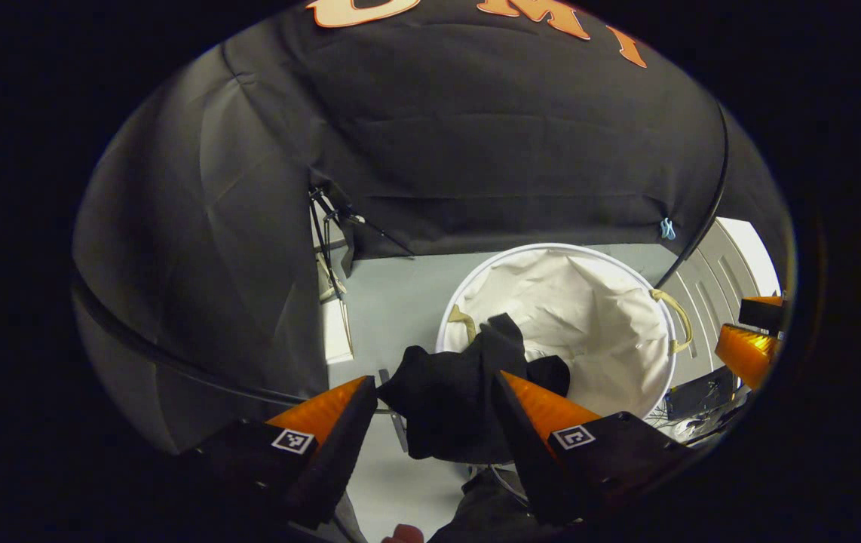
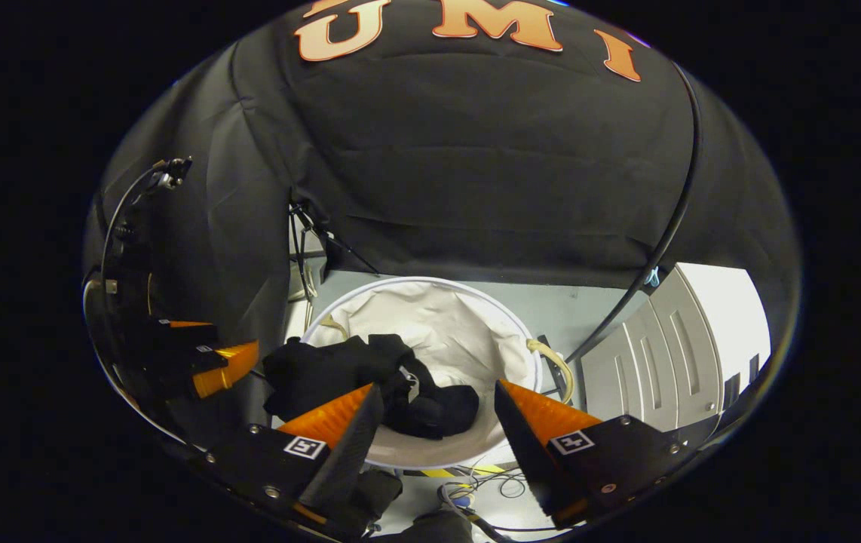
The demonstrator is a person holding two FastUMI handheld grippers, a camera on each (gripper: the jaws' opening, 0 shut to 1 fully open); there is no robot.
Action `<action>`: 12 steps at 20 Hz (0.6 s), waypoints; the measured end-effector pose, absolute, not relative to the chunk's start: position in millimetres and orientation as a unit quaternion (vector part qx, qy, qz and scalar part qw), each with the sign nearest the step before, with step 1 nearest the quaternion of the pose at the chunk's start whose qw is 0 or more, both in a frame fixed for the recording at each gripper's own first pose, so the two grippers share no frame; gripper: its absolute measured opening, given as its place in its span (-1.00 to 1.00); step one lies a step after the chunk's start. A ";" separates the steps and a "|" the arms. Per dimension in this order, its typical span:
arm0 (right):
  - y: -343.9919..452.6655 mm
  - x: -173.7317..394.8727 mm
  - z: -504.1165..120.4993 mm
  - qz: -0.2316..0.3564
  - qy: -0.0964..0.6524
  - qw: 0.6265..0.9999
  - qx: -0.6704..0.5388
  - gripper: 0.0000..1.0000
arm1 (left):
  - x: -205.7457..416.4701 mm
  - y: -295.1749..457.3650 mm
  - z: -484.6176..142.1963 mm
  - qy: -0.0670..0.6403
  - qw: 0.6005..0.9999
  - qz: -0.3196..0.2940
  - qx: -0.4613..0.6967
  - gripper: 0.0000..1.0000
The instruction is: Grasp the clothes on the hanger with both hands and then place them into the laundry hamper below.
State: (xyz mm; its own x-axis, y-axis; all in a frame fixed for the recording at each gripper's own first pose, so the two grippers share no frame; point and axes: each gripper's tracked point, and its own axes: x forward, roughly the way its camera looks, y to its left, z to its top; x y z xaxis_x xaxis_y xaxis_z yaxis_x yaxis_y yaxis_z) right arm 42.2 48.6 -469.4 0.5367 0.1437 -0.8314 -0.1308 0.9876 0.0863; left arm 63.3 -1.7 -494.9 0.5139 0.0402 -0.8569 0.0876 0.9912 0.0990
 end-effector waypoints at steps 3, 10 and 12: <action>47.3 40.2 -461.2 0.078 0.471 0.879 0.009 0.86 | 59.9 2.3 -487.1 0.485 0.873 -0.005 0.058 0.93; 36.9 40.8 -395.2 0.075 0.412 0.908 0.025 0.86 | 61.8 -2.8 -414.8 0.412 0.910 0.010 0.053 0.97; 34.5 42.1 -360.7 0.079 0.382 0.920 0.029 0.85 | 63.0 -12.0 -388.9 0.386 0.922 0.010 0.045 0.97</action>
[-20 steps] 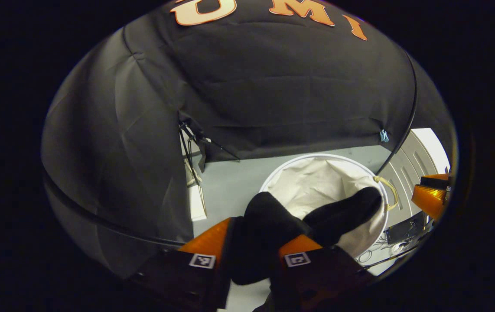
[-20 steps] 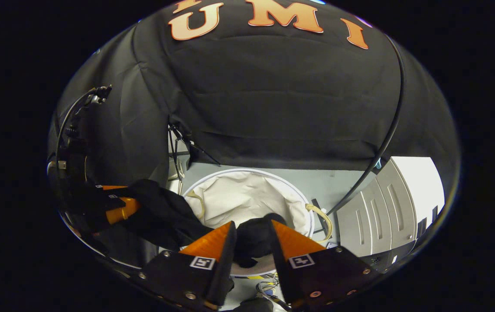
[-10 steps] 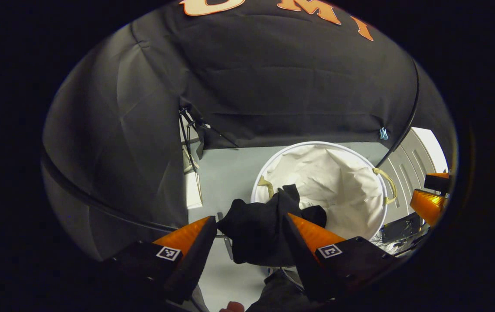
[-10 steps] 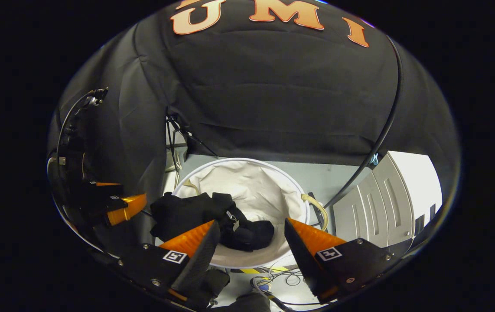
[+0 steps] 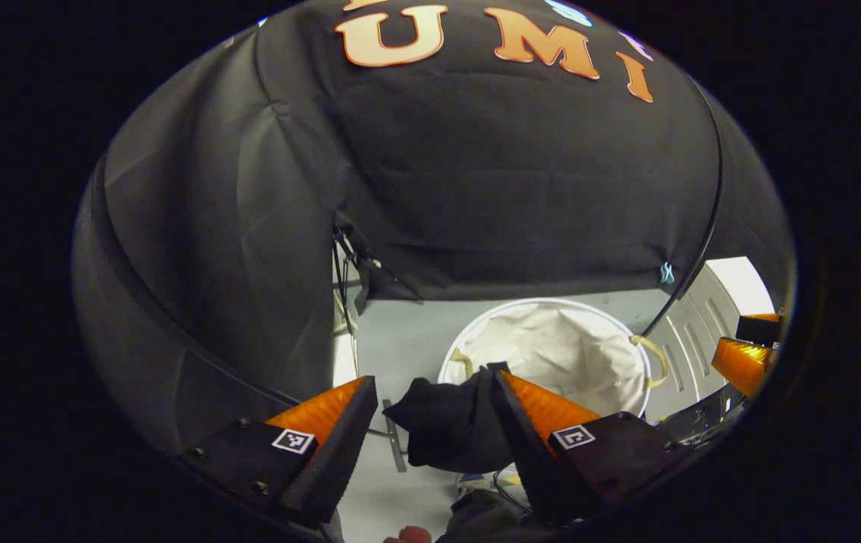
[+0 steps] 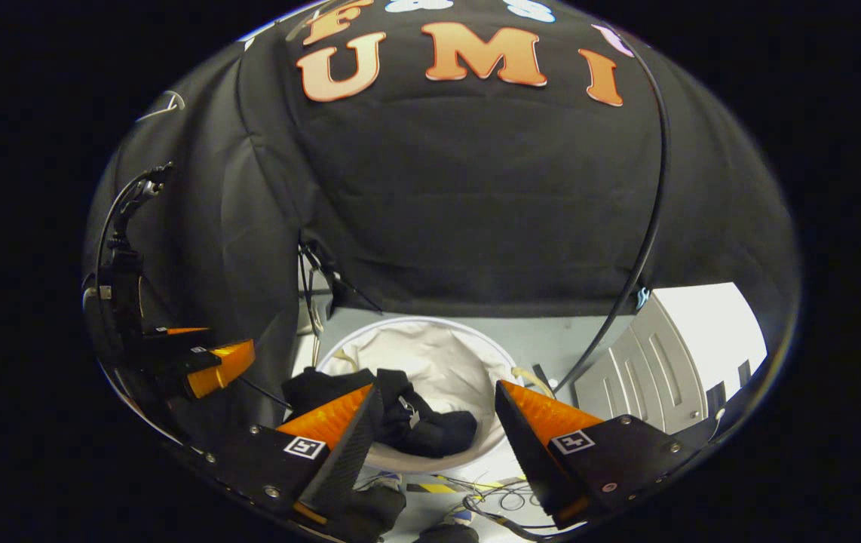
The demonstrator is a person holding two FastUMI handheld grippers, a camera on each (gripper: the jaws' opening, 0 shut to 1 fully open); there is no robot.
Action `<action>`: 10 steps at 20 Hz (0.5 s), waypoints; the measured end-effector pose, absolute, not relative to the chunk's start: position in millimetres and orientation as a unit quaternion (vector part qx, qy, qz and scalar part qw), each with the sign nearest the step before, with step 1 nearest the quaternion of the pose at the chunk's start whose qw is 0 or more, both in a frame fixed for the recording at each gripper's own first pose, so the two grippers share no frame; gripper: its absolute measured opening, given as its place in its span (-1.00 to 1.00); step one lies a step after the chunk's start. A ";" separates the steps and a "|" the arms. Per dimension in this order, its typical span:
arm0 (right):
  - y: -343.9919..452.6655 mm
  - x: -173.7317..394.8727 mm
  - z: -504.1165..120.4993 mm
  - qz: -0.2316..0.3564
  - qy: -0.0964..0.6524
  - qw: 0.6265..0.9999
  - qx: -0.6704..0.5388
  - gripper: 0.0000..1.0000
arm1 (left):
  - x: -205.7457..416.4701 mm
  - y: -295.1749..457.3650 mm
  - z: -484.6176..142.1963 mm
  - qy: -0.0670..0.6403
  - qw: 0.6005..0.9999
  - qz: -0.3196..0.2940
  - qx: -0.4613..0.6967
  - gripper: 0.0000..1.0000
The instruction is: Grasp the clothes on the hanger with both hands and then place them into the laundry hamper below.
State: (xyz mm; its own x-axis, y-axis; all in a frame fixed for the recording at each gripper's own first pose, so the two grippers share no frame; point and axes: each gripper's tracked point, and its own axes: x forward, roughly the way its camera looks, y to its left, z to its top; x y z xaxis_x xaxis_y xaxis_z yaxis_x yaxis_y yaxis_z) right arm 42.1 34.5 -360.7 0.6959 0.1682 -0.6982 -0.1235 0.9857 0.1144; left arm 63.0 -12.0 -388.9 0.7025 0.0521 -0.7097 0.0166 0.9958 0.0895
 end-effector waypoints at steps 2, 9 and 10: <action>29.4 41.5 -324.4 0.087 0.349 0.933 0.020 0.85 | 64.4 -21.0 -351.8 0.351 0.935 0.008 0.044 0.97; 12.0 35.5 -174.5 0.117 0.230 0.966 0.011 0.85 | 45.4 -45.2 -207.7 0.221 0.975 0.026 0.026 0.97; 5.6 32.5 -158.9 0.122 0.218 0.968 0.008 0.85 | 37.0 -48.1 -188.6 0.207 0.978 0.031 0.023 0.97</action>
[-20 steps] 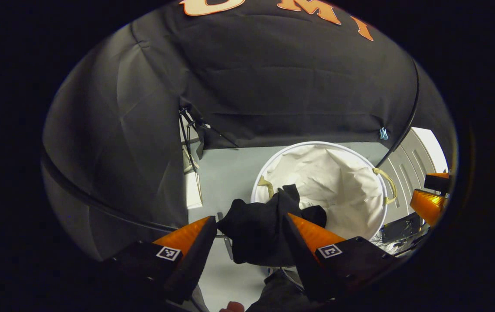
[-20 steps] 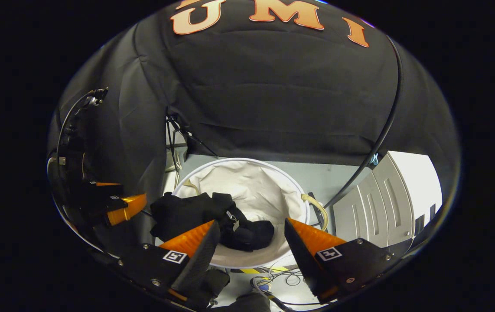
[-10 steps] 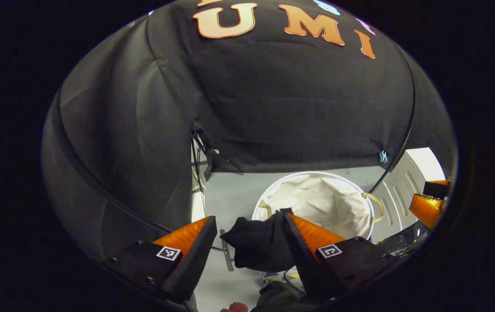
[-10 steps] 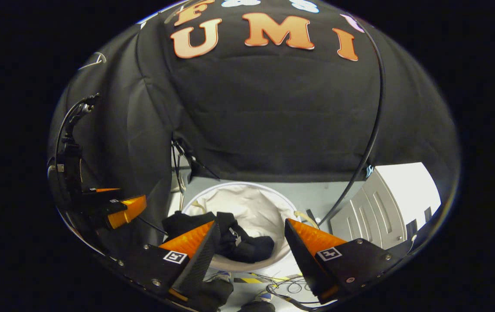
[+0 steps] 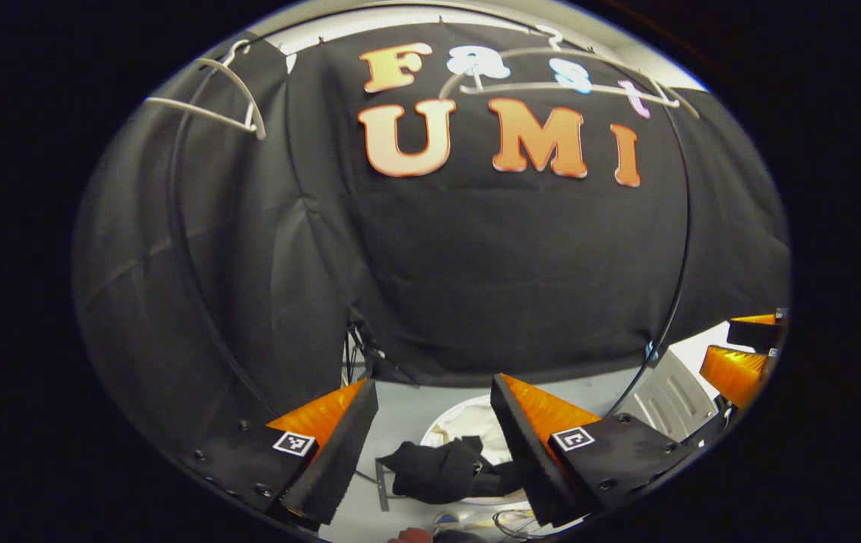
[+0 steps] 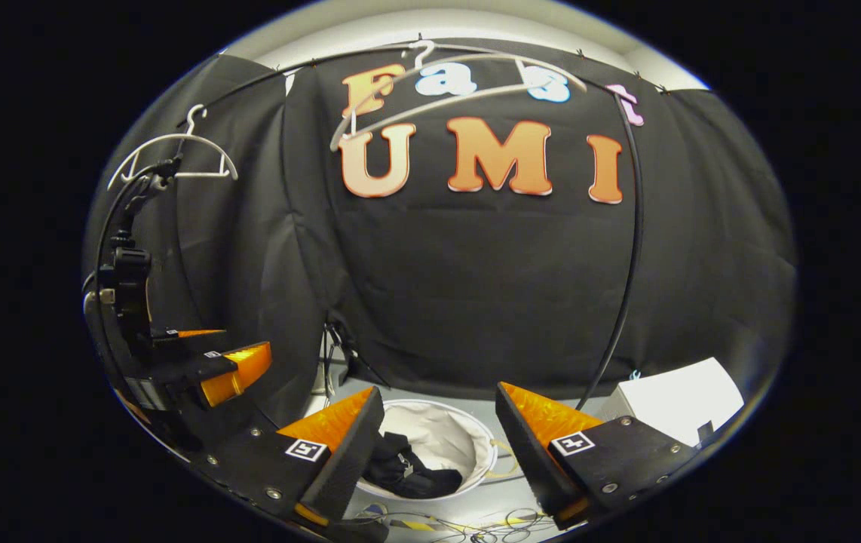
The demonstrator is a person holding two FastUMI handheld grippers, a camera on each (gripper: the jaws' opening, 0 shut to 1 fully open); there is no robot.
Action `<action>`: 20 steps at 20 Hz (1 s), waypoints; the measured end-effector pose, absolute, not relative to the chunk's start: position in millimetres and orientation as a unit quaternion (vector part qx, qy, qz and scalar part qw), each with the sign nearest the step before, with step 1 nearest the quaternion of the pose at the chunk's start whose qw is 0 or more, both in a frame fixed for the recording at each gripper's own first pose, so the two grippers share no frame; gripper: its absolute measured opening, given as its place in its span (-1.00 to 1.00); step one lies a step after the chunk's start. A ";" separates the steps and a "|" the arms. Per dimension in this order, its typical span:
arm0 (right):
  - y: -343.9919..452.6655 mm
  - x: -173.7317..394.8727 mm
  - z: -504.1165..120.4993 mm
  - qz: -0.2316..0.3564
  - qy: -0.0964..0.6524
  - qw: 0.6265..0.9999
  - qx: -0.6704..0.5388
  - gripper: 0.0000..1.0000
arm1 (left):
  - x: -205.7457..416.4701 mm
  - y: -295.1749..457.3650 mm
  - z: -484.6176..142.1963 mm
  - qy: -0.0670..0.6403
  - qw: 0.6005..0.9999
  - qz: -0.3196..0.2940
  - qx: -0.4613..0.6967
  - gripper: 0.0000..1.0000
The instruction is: Grasp the clothes on the hanger with both hands and then place them into the laundry hamper below.
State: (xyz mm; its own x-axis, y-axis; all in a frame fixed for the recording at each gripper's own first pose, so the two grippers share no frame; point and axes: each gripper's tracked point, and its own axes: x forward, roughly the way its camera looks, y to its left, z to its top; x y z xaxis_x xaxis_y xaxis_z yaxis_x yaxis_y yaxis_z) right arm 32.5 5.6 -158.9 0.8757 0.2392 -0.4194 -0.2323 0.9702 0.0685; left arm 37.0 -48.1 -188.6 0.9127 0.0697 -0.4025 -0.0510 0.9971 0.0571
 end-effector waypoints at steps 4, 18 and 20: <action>-12.8 18.5 -85.4 0.135 0.162 0.977 -0.010 0.84 | 21.1 -57.8 -120.8 0.151 0.987 0.039 0.025 0.92; -21.6 20.9 38.0 0.069 0.043 0.996 0.026 0.85 | 17.7 -30.3 27.2 0.033 0.999 0.032 0.002 0.99; -32.0 22.3 46.0 0.049 0.034 0.998 0.022 0.84 | 18.2 -20.1 32.4 0.023 0.999 0.028 0.000 0.93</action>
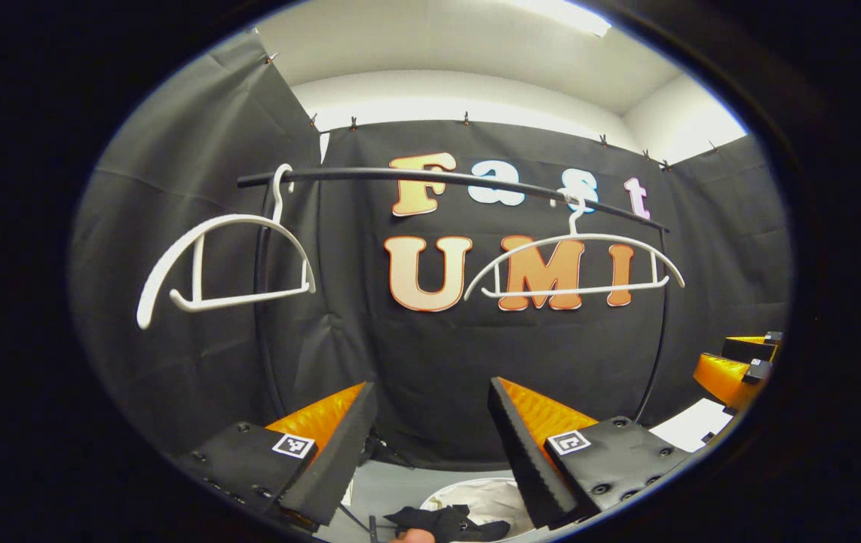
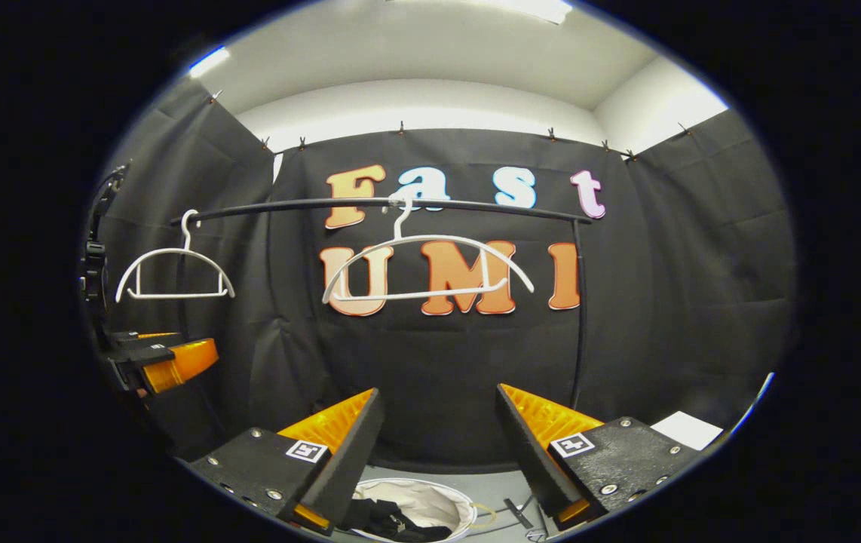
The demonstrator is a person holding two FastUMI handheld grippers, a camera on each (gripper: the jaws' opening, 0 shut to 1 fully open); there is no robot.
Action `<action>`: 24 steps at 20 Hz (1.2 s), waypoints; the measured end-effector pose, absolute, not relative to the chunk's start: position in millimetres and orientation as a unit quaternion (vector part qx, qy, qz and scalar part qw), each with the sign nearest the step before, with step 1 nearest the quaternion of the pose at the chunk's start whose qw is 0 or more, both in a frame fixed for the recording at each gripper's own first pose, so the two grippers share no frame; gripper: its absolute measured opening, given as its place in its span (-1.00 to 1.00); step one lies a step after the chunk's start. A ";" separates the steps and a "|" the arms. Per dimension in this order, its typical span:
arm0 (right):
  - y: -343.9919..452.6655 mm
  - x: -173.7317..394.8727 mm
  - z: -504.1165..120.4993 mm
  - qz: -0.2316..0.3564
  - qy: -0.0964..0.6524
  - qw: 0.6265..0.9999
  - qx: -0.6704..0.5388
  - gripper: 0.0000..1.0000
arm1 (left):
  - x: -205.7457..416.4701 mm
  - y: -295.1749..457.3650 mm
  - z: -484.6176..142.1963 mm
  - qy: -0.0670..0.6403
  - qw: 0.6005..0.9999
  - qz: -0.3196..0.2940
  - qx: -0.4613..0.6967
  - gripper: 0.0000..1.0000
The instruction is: Grasp the clothes on the hanger with both hands and then place them into the laundry hamper below.
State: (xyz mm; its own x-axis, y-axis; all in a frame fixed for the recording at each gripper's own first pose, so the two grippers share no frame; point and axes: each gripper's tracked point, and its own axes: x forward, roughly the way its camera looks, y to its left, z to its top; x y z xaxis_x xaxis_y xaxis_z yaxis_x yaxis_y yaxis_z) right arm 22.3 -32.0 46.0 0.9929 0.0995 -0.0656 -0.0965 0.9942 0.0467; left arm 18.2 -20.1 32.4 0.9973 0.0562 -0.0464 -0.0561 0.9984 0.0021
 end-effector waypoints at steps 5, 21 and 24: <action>-51.3 21.5 76.6 0.017 0.002 1.000 0.015 0.84 | 24.4 -26.9 44.8 0.011 1.000 0.010 -0.008 0.93; -80.8 28.6 77.3 -0.013 -0.014 1.000 0.019 0.83 | 38.4 -54.9 52.6 -0.003 1.000 -0.027 -0.001 0.92; -79.6 32.3 72.1 -0.011 -0.010 1.000 0.013 0.83 | 41.8 -56.6 54.8 -0.006 1.000 -0.029 0.000 0.87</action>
